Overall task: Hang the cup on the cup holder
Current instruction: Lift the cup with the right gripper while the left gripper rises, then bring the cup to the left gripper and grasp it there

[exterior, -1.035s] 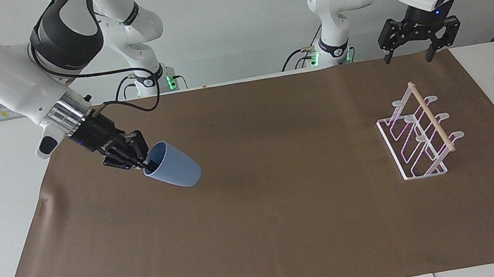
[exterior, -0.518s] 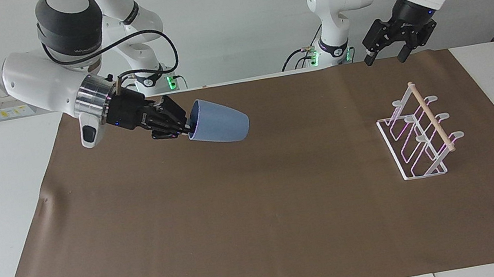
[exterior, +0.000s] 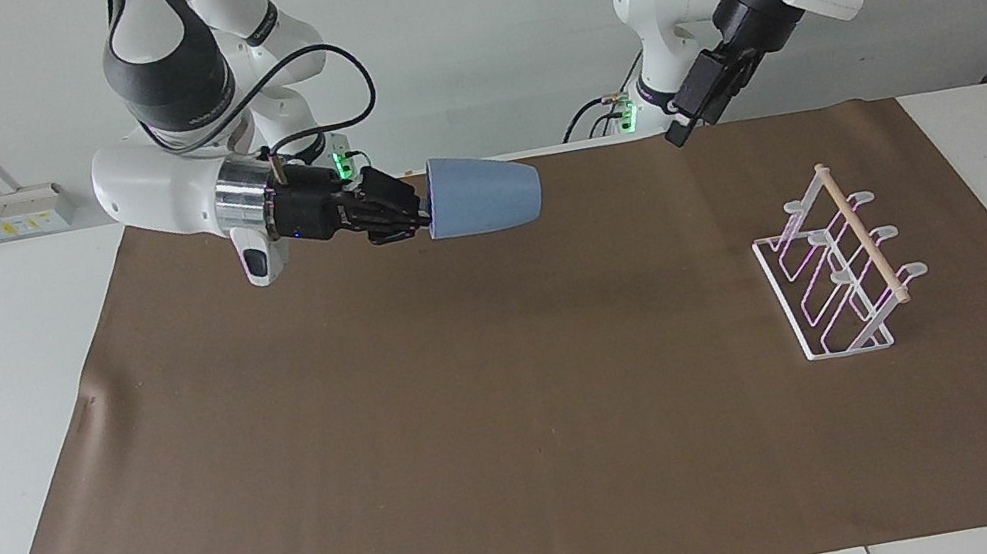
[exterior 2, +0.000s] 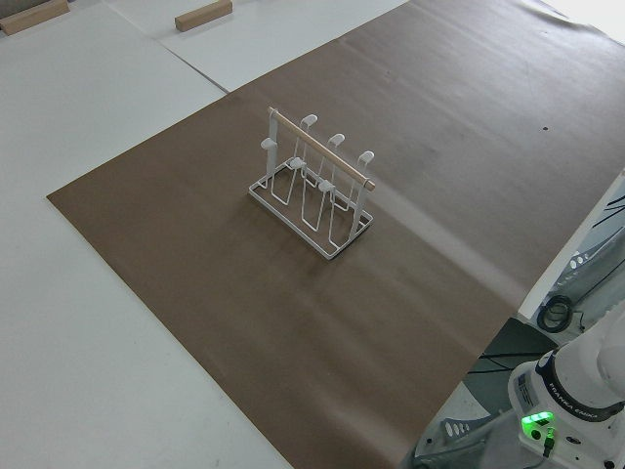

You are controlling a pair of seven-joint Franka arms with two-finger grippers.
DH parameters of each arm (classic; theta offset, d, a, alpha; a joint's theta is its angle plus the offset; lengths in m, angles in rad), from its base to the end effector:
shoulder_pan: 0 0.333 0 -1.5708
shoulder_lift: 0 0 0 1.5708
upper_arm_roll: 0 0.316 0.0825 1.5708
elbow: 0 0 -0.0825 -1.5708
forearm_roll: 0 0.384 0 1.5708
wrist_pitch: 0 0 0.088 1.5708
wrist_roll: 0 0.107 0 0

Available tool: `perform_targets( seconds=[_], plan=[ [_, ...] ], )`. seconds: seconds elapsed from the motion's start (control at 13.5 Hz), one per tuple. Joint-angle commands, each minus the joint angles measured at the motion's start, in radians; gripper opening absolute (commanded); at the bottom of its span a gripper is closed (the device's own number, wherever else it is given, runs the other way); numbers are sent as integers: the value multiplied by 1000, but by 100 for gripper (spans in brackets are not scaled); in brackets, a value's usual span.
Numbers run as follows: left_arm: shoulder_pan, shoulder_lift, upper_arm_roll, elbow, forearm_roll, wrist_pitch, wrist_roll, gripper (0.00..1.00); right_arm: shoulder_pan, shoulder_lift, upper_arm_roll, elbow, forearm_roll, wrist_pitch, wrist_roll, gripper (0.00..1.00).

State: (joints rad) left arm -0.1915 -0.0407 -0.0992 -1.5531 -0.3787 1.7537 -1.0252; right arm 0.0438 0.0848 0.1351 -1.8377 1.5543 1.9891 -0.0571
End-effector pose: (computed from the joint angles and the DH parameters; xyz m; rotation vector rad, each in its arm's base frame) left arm 0.5255 -0.1931 0.6801 2.5072 0.9987 -0.0559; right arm 0.5933 0.1676 0.5436 -1.6665 0.4040 0.0390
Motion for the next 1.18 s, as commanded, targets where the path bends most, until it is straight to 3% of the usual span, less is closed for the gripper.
perform_targets(
  seconds=[0.0, 0.3, 0.81, 1.11],
  plan=[
    [-58, -21, 9, -53, -29, 111, -246, 100, 31, -37, 3, -63, 101, 19, -23, 0],
    [-115, -10, 10, -64, -29, 236, -583, 100, 87, -39, 3, -81, 170, 95, -23, 0],
    [-154, 34, 6, -33, -16, 309, -901, 100, 110, -36, 3, -98, 193, 119, -99, 0],
    [-152, 79, -10, 2, -12, 314, -980, 100, 114, -37, 3, -101, 191, 120, -115, 0]
  ],
)
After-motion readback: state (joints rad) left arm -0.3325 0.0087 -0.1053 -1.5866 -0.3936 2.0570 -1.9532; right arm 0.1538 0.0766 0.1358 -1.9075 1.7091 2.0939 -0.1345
